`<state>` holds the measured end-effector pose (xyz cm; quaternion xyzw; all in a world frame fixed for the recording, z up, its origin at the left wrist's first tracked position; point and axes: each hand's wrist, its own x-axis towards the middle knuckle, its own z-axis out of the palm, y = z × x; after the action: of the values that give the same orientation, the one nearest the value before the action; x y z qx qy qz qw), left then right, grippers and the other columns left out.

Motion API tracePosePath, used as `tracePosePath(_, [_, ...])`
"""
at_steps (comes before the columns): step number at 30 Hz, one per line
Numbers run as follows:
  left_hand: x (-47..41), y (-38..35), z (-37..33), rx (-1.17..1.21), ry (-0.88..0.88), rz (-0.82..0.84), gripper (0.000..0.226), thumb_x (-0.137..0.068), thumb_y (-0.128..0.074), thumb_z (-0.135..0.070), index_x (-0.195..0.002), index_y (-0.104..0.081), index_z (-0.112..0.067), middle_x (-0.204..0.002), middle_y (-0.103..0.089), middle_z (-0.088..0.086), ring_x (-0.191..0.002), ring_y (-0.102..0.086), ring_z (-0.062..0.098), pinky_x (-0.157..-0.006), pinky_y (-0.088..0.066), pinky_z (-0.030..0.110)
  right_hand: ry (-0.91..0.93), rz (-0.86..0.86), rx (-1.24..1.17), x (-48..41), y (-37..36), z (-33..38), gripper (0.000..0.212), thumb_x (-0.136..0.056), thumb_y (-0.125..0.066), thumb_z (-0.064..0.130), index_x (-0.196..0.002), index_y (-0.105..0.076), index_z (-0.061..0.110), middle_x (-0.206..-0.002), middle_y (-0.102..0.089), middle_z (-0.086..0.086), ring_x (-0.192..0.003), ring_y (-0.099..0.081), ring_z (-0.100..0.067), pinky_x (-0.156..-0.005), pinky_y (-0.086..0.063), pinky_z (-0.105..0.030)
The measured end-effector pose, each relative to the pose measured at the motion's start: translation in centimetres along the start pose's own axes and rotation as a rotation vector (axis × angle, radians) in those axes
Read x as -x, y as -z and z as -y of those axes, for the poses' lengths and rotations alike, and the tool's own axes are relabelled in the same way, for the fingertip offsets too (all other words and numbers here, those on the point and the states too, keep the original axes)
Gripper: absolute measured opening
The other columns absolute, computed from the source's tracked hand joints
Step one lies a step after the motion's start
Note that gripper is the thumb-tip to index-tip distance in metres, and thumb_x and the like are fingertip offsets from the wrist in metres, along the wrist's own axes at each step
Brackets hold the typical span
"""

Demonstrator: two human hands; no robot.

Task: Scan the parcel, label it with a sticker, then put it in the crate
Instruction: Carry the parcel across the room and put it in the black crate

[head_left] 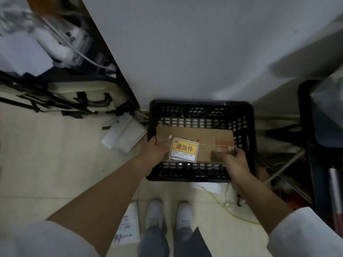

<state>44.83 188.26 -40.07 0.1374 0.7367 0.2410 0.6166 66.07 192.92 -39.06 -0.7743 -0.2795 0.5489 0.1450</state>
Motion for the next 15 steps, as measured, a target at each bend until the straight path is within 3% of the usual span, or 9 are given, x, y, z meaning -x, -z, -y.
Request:
tracePosePath(3, [-4.0,-0.6,2.4,0.007,0.048,-0.006,0.040,-0.090,-0.058,-0.012,-0.129,-0.055,-0.011,-0.123,-0.065,0.007,-0.106,-0.065,0.024,-0.071,-0.055,0.017,-0.017,0.023,0.005,-2.7,-1.1,-1.8,0.062,-0.086,-0.066,0.010,-0.141,-0.036,0.011,-0.119,-0.052,-0.002,-0.102,-0.044,-0.013,-0.087,-0.034,-0.024])
tracePosePath(7, [-8.2,-1.8,4.9,-0.001,0.104,-0.025,0.048,-0.082,-0.062,-0.016,-0.130,-0.055,-0.017,-0.123,-0.066,0.008,-0.108,-0.065,0.026,-0.096,-0.054,0.037,-0.028,0.018,0.014,-6.5,-2.6,-4.5,0.071,-0.084,-0.067,0.009,-0.145,-0.030,0.011,-0.135,-0.051,-0.007,-0.104,-0.044,-0.014,-0.090,-0.034,-0.025])
tracePosePath(11, [-11.3,-3.1,7.4,-0.017,0.167,-0.015,0.056,-0.080,-0.065,-0.019,-0.134,-0.050,-0.021,-0.125,-0.064,0.003,-0.110,-0.064,0.024,-0.098,-0.051,0.032,-0.062,-0.004,0.039,-9.9,-3.8,-7.4,0.077,-0.079,-0.073,0.012,-0.143,-0.031,0.013,-0.136,-0.052,-0.006,-0.120,-0.050,-0.023,-0.097,-0.037,-0.029])
tracePosePath(15, [-14.6,-4.0,10.4,-0.071,0.234,-0.016,0.075,-0.062,-0.064,-0.029,-0.135,-0.049,-0.020,-0.128,-0.062,0.008,-0.115,-0.060,0.027,-0.105,-0.048,0.039,-0.119,0.032,0.075,-12.9,-5.0,-10.2,0.063,-0.078,-0.074,0.015,-0.135,-0.046,0.011,-0.130,-0.059,-0.007,-0.106,-0.054,-0.020,-0.089,-0.040,-0.028])
